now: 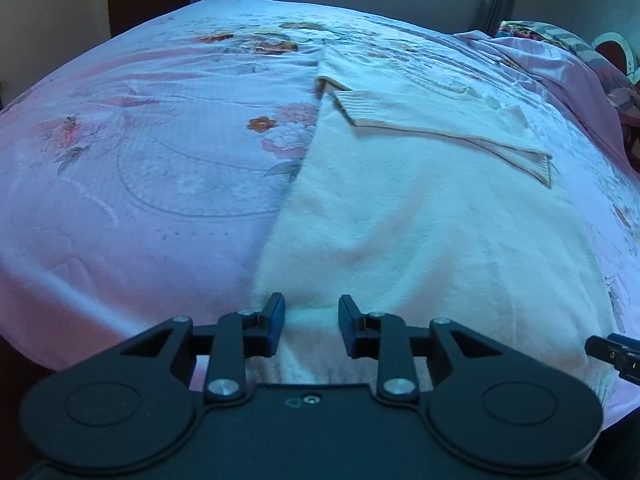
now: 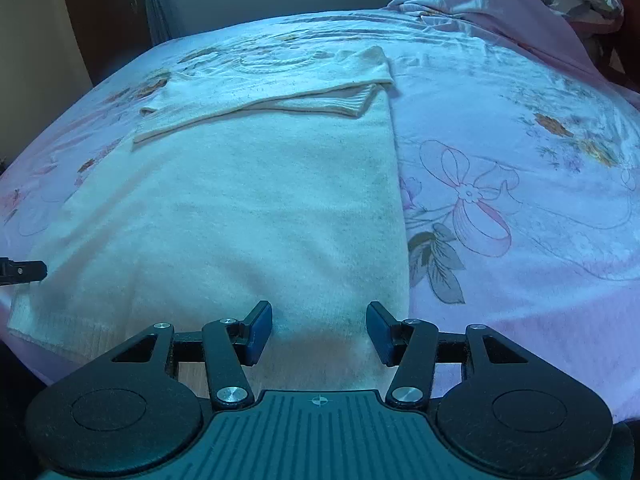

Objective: Fold small clothes

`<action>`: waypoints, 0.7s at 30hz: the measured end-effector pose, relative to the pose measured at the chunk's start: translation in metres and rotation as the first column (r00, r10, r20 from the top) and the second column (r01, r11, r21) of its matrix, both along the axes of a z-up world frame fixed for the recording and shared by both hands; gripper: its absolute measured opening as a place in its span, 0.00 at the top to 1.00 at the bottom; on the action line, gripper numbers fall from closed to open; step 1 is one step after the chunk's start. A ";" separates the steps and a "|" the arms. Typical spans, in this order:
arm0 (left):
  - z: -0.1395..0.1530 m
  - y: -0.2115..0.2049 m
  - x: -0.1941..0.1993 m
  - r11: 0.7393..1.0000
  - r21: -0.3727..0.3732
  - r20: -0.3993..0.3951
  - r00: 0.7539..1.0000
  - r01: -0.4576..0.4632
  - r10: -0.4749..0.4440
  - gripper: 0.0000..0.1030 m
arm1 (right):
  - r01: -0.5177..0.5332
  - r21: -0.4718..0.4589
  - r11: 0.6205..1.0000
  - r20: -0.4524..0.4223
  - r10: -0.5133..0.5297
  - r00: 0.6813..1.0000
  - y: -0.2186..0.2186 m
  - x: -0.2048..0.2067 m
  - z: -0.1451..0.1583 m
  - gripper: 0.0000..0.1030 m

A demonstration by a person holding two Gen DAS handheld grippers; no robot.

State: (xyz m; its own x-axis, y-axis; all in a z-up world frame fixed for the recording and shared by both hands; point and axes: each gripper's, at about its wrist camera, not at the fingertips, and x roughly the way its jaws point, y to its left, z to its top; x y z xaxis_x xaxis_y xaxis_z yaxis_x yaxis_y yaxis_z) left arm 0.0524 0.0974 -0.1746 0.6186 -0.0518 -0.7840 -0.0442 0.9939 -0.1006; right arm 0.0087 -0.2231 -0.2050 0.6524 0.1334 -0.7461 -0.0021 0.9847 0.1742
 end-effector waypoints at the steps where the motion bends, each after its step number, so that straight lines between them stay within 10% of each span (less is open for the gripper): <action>1: 0.000 0.004 -0.001 1.000 -0.002 -0.004 1.000 -0.006 0.006 0.73 | 0.004 -0.005 1.000 -0.004 -0.004 1.000 -0.002 -0.002 -0.001 0.49; 14: -0.019 0.033 -0.008 0.994 -0.102 -0.101 0.995 -0.026 0.016 0.56 | 0.049 -0.004 0.999 -0.060 -0.049 0.997 -0.014 -0.017 -0.008 0.49; 21: -0.032 0.023 -0.011 0.992 -0.126 -0.141 0.989 0.018 -0.036 0.16 | 0.073 0.043 0.996 -0.092 -0.069 0.993 -0.022 -0.023 -0.016 0.49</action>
State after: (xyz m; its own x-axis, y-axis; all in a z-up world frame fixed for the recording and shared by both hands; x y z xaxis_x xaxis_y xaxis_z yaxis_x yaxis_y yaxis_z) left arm 0.0414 0.1200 -0.2066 0.4983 -0.1690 -0.8504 -0.0405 0.9752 -0.2175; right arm -0.0143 -0.2451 -0.2205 0.5918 0.1248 -0.7964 0.0853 0.9727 0.2159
